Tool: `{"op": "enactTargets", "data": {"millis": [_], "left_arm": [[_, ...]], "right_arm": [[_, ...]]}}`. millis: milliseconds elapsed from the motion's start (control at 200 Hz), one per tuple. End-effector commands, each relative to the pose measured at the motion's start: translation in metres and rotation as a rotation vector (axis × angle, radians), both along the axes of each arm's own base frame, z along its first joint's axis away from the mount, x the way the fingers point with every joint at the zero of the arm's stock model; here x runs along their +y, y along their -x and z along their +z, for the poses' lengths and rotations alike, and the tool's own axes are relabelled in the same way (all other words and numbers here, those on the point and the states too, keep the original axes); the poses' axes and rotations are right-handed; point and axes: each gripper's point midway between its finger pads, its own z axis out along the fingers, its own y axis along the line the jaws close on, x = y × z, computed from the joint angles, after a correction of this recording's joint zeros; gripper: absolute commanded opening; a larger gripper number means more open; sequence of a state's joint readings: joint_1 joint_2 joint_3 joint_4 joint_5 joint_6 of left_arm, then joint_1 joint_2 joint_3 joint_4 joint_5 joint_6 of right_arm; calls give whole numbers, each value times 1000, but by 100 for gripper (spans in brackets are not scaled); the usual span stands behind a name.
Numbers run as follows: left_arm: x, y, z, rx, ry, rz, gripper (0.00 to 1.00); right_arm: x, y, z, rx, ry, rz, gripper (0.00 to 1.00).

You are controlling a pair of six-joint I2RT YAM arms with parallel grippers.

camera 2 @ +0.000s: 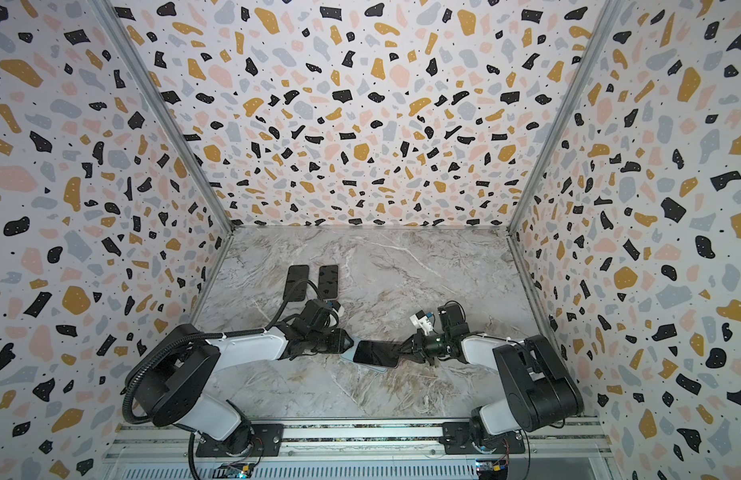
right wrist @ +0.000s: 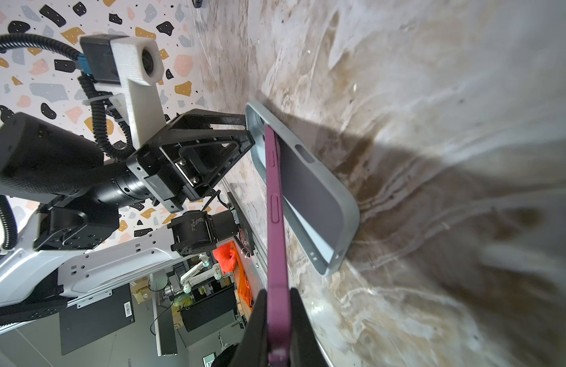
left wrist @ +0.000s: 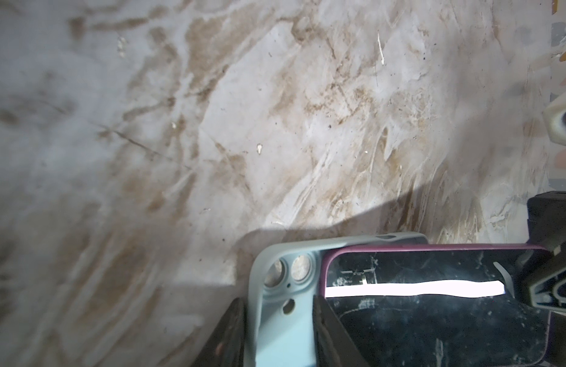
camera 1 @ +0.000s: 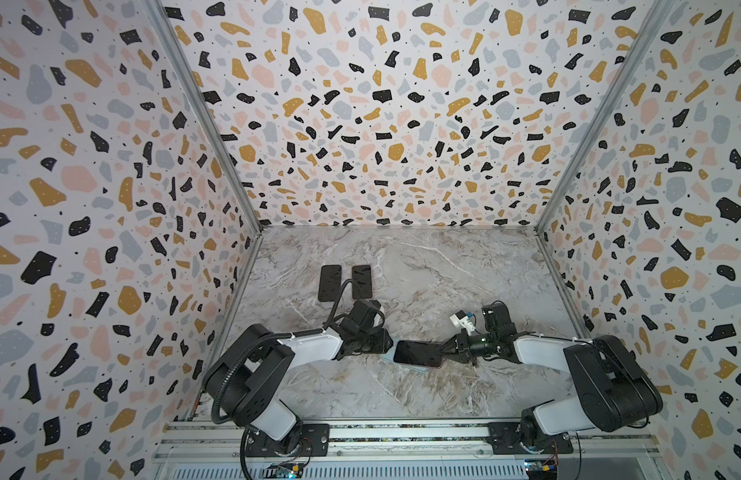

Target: Put the phone into the phone case

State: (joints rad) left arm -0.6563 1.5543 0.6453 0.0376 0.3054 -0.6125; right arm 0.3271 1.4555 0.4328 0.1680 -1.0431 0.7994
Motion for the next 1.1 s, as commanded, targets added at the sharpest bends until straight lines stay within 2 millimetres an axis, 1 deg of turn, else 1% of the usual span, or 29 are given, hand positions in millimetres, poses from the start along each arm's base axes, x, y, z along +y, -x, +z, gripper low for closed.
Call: {"op": "enactTargets", "data": {"millis": [0, 360, 571, 651, 766, 846, 1011, 1096], "left_arm": [[-1, 10, -8, 38, 18, -13, 37], [-2, 13, -9, 44, 37, -9, 37], [-1, 13, -11, 45, 30, -11, 37], [3, 13, -12, 41, 0, -10, 37], [15, 9, -14, 39, -65, 7, 38], [19, 6, -10, 39, -68, 15, 42], [18, 2, 1, 23, -40, 41, 44], [18, 2, 2, 23, -37, 49, 46]], "right_arm": [[-1, 2, -16, 46, 61, -31, 0], [7, 8, -23, 73, 62, -14, 0], [14, 9, -19, 38, 40, 31, 0], [14, 10, -18, 26, 42, 43, 0], [13, 12, -19, 27, 49, 56, 0], [13, 12, -19, 27, 50, 61, 0], [12, 12, -18, 17, 69, 74, 0], [13, 11, -18, 15, 73, 77, 0]]}}
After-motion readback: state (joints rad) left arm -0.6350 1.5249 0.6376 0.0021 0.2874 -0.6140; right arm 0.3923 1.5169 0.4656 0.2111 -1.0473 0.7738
